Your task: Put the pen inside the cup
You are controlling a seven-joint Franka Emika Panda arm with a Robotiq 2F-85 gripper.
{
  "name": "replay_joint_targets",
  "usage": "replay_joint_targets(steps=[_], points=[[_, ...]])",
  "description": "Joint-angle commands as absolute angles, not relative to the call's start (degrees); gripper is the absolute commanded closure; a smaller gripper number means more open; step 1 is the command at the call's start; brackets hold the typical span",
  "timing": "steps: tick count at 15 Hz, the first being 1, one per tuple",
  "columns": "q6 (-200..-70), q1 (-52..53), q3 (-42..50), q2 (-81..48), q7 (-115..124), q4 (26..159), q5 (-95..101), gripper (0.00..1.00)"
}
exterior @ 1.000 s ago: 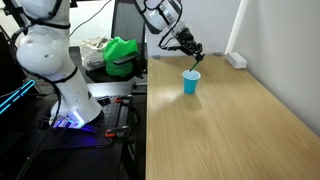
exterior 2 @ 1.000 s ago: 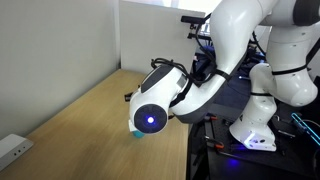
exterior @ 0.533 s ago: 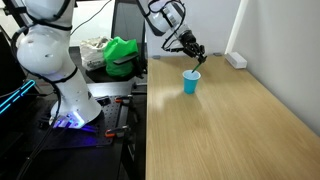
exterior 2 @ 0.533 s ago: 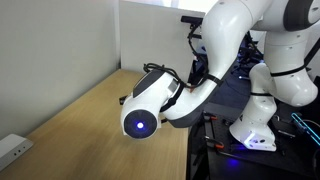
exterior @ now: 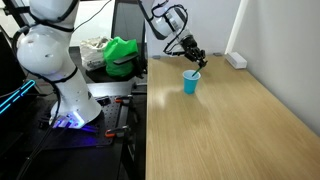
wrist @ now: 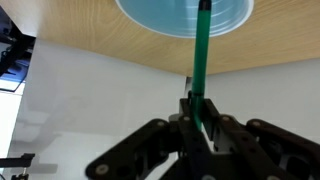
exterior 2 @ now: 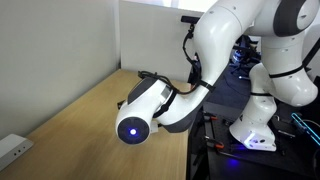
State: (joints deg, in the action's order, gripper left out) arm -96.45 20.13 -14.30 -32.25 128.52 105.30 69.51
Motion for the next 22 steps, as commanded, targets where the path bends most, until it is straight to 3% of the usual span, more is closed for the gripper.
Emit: replay_joint_targets(steps=[1, 4, 5, 22], points=[[-96.59, 20.81, -13.61, -32.29, 128.39, 105.12, 69.18, 0.84], [-96.59, 20.81, -13.61, -32.29, 128.39, 105.12, 69.18, 0.84], [-96.50, 20.87, -13.60, -32.16, 128.57, 105.30, 69.23, 0.96], [-96.15, 21.46, -13.32, -34.52, 130.59, 104.51, 69.17, 0.96]])
